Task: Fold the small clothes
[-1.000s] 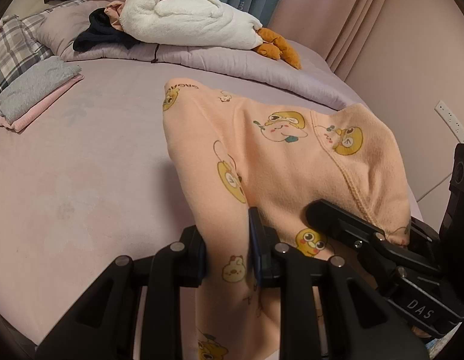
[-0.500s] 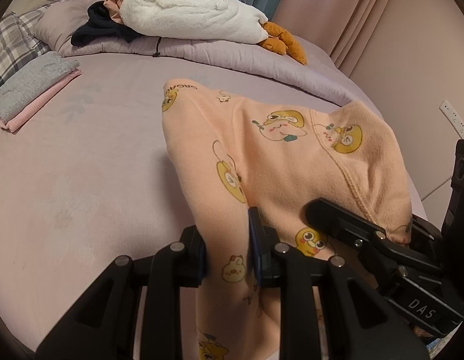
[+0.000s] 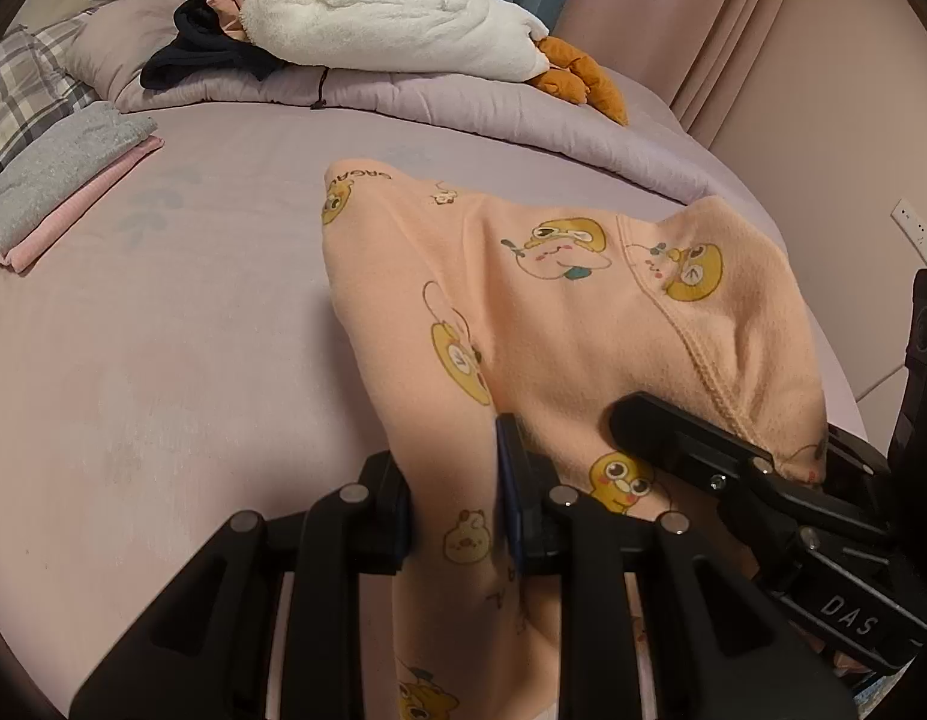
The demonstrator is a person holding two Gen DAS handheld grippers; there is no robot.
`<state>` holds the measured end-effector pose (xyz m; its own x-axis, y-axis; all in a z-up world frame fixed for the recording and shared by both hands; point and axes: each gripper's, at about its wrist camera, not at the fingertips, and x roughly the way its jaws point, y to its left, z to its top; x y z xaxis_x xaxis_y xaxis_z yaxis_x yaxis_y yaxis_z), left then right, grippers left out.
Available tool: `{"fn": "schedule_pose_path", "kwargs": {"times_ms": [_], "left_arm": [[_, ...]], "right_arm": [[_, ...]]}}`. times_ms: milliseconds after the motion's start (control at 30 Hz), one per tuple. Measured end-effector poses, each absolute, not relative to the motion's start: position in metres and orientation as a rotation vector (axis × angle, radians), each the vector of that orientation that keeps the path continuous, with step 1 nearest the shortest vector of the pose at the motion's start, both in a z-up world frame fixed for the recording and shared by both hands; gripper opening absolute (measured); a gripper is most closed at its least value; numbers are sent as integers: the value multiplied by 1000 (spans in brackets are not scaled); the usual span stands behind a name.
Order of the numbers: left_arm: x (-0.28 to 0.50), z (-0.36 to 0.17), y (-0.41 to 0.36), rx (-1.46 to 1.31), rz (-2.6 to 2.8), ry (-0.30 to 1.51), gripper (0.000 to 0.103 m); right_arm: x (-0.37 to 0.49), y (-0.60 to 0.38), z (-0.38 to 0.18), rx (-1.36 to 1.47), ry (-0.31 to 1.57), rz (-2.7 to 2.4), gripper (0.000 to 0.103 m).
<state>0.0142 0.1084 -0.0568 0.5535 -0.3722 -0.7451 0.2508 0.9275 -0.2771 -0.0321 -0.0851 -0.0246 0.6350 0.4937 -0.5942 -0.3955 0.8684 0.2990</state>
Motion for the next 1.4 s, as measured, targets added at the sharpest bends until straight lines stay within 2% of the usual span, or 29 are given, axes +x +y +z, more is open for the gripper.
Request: {"fn": "schedule_pose_path", "kwargs": {"times_ms": [1400], "left_arm": [[112,-77,109,-92,-308,898,24]], "right_arm": [[55,-71,-43,112,701,512,23]]}}
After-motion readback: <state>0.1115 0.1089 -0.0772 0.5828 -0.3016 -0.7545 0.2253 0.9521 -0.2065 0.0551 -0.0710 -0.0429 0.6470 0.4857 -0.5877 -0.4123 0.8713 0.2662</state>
